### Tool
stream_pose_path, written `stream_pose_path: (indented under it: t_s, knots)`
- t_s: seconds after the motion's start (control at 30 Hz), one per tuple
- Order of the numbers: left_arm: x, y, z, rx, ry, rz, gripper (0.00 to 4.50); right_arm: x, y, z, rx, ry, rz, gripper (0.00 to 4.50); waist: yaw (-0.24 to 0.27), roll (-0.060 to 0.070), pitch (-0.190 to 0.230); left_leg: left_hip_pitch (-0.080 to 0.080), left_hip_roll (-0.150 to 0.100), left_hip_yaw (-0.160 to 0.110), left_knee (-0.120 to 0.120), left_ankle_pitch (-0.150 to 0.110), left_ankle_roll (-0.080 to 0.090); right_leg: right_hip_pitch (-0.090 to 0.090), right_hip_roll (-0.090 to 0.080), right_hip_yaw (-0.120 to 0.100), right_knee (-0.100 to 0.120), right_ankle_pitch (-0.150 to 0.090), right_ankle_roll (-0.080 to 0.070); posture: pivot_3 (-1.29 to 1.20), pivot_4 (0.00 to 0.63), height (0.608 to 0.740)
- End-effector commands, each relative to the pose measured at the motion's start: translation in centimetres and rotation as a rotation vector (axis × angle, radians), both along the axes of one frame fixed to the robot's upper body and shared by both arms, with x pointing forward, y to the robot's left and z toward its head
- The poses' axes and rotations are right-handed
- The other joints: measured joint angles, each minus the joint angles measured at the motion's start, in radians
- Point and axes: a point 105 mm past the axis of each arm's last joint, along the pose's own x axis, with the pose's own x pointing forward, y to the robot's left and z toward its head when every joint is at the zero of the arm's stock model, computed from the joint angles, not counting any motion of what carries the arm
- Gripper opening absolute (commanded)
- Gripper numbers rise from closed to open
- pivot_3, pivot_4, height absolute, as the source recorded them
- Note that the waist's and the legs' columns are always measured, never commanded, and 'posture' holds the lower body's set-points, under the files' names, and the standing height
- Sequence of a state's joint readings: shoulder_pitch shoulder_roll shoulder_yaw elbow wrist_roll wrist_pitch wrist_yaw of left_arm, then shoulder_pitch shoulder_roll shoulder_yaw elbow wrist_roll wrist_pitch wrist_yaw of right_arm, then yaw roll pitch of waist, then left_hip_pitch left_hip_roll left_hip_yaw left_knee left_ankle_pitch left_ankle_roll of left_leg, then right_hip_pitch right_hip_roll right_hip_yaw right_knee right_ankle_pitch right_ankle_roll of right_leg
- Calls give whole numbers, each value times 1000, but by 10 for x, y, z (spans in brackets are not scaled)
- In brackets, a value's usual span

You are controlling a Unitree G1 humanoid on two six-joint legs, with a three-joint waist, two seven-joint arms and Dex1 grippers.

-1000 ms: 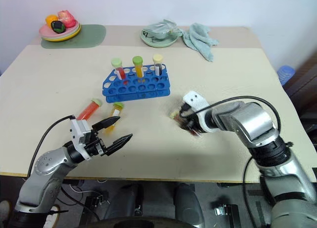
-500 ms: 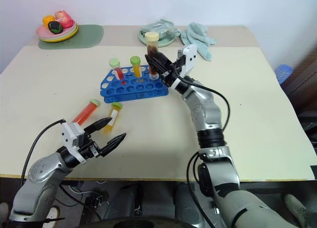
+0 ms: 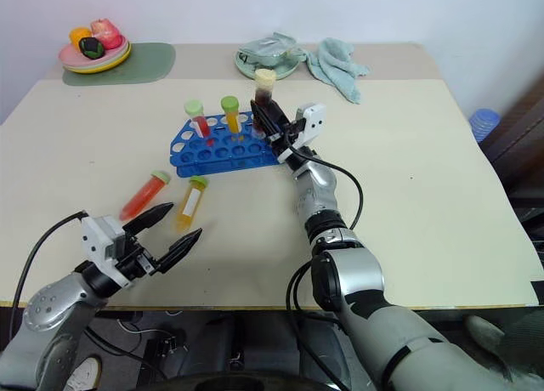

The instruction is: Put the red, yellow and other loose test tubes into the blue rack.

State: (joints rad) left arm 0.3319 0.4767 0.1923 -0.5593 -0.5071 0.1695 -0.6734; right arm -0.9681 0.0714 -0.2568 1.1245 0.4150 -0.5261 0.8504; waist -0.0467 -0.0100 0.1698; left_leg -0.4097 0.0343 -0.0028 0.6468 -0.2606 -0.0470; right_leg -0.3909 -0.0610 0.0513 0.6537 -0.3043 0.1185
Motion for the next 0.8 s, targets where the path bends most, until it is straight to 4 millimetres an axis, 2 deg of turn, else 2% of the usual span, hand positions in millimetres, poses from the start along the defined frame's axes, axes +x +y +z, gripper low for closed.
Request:
stream_pose_path:
  t_s: [0.03, 0.37, 0.8]
  knots:
    - [-5, -1, 14, 1, -39, 3, 4218, -3, -1, 1, 21, -34, -10, 786, 0, 0, 0, 0, 0, 0, 0, 0, 0, 0, 0, 0, 0, 0, 0, 0, 150, 740]
    - [-7, -2, 23, 3, -45, 12, 4218, 7, -12, -26, -33, 86, -116, 786, -1, 0, 0, 0, 0, 0, 0, 0, 0, 0, 0, 0, 0, 0, 0, 0, 150, 740]
    - [-1, 5, 37, -15, -125, 73, 4218, 15, -20, -32, -67, 145, -194, 786, 2, 0, 0, 1, 0, 0, 0, 0, 0, 1, 0, 0, 0, 0, 0, 0, 150, 740]
